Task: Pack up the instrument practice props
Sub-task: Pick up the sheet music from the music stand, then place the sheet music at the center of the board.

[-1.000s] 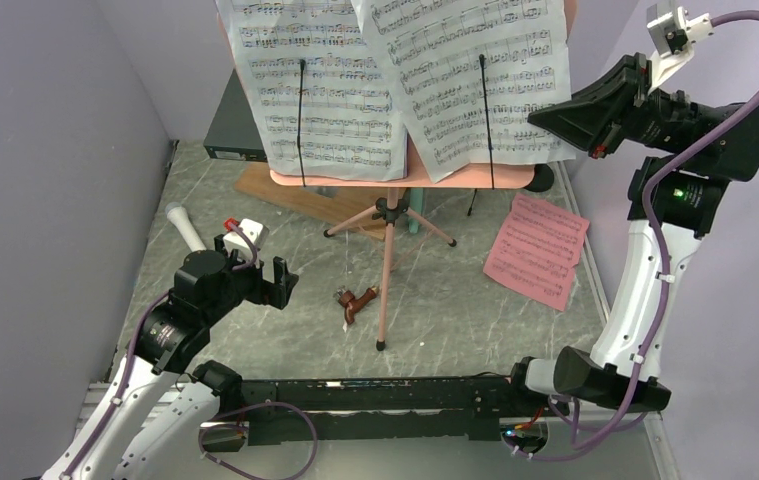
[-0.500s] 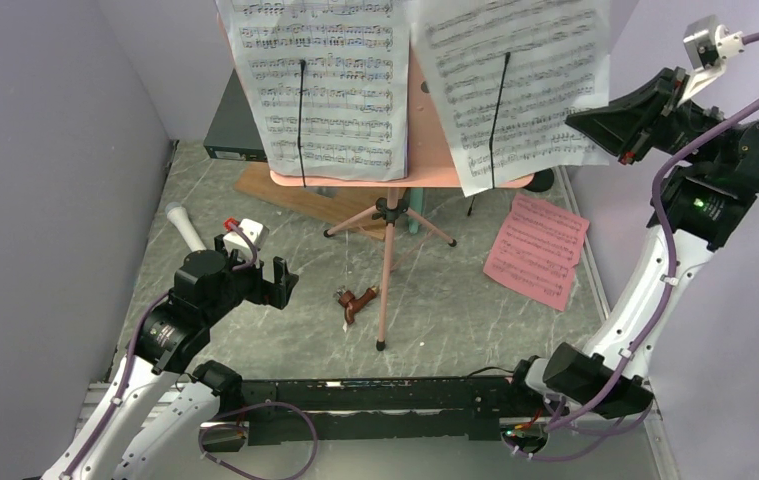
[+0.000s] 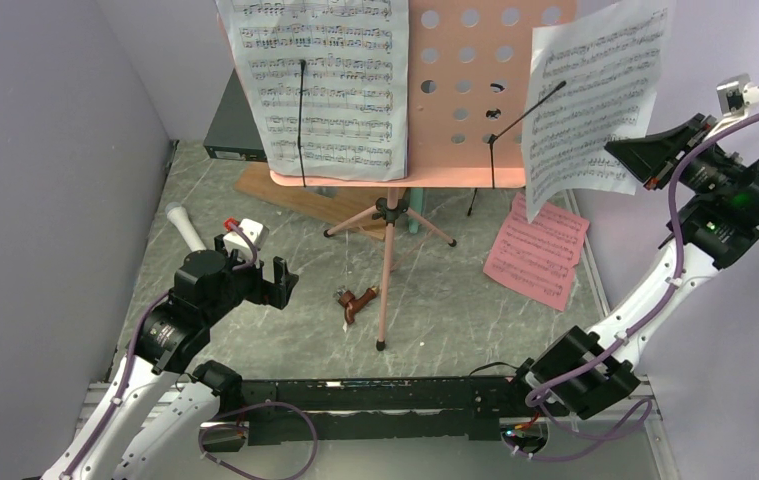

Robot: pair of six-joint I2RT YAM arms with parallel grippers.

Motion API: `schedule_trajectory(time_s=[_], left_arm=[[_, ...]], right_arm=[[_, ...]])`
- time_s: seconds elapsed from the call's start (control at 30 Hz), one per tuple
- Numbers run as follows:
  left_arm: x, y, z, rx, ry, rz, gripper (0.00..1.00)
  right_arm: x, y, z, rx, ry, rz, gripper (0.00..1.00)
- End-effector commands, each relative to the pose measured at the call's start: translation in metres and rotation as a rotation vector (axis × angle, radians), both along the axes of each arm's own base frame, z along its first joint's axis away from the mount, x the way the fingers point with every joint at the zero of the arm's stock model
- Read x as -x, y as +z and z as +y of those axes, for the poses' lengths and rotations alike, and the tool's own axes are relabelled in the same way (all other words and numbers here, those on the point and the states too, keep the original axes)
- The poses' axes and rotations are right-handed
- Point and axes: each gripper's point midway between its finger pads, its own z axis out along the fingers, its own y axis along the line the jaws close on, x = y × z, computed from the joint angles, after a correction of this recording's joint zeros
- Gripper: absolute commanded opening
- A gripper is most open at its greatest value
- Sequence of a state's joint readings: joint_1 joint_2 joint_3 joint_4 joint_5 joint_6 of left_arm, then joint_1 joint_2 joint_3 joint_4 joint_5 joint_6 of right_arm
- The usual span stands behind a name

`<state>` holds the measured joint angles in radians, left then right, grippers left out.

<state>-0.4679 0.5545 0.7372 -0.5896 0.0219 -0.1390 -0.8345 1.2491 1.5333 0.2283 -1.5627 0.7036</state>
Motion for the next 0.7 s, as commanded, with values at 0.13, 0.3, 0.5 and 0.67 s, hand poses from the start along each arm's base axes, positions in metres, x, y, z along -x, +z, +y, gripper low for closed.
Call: schedule_trajectory(time_s=[0.13,0.3,0.5,0.67], left_arm=[[0.000,0.005,-0.003,0.002,-0.026,-0.010,0.99],[0.000,0.005,-0.004,0.003,-0.027,-0.010,0.99],[0.000,0.005,-0.004,0.004,-0.032,-0.011,0.99],[0.000,0.005,-0.005,0.004,-0.034,-0.012,0.99]], right_arm=[[-0.013,-0.056,-0.035,-0.055,-0.087,0.043,0.00],[-0.025,-0.111,-0.053,-0.096,-0.207,0.124,0.00],[-0.034,-0.201,-0.075,-0.132,-0.335,0.271,0.00],[-0.039,-0.310,-0.096,-0.243,-0.507,0.503,0.00]])
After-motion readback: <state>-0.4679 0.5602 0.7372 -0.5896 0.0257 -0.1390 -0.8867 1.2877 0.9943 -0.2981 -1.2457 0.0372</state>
